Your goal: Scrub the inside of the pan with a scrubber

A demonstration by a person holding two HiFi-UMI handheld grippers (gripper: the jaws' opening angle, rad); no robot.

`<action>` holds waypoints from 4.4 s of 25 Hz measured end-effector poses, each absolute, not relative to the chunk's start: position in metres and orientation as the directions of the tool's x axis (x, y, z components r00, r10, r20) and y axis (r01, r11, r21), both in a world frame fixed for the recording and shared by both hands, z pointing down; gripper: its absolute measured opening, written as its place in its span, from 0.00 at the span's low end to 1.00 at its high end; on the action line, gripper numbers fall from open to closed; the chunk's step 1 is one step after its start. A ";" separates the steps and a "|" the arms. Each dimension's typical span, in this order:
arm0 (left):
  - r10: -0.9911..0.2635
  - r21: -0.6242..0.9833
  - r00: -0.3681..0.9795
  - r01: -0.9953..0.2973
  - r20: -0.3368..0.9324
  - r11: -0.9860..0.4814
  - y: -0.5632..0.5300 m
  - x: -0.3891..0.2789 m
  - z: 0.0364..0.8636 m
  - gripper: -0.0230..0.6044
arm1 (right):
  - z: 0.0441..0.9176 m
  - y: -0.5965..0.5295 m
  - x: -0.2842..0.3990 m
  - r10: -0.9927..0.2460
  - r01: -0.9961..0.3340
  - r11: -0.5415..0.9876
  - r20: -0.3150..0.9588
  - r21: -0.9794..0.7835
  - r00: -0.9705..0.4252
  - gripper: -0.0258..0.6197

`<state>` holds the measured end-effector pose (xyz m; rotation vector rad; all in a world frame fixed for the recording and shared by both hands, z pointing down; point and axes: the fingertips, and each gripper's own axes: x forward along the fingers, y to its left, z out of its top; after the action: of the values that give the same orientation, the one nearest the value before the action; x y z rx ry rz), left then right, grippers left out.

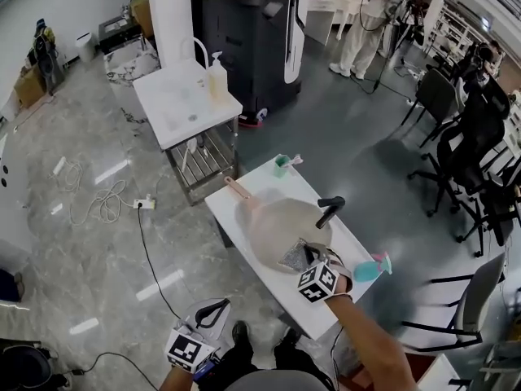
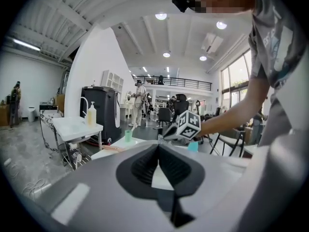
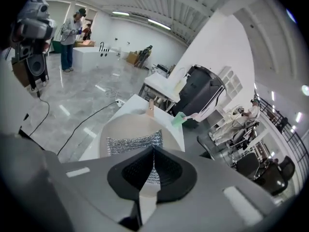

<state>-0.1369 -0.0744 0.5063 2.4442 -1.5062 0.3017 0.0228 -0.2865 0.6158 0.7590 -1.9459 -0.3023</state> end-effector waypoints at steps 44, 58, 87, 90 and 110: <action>-0.751 -0.002 0.555 -0.804 0.358 -0.595 -0.112 -0.021 0.479 0.04 | 0.719 -0.185 0.300 -0.451 -0.820 0.551 0.883 0.157 -0.134 0.06; -0.737 0.003 0.565 -0.794 0.370 -0.608 -0.103 -0.017 0.484 0.04 | 0.755 -0.170 0.307 -0.408 -0.808 0.576 0.900 0.124 -0.152 0.04; -0.773 0.019 0.567 -0.810 0.284 -0.587 -0.087 -0.039 0.466 0.04 | 0.418 -0.170 0.192 -0.800 -0.832 0.555 0.273 -0.006 -0.535 0.04; -0.775 0.022 0.566 -0.811 0.280 -0.585 -0.089 -0.042 0.463 0.04 | 0.396 -0.164 0.186 -0.802 -0.826 0.564 0.239 -0.001 -0.548 0.04; -0.791 0.033 0.556 -0.822 0.255 -0.568 -0.105 -0.067 0.461 0.04 | 0.318 -0.143 0.131 -0.769 -0.770 0.636 0.137 0.059 -0.625 0.04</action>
<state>-0.0675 -0.1054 0.4607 2.6381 -1.3770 0.3197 0.1315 -0.1434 0.3182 1.2804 -2.7039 0.0076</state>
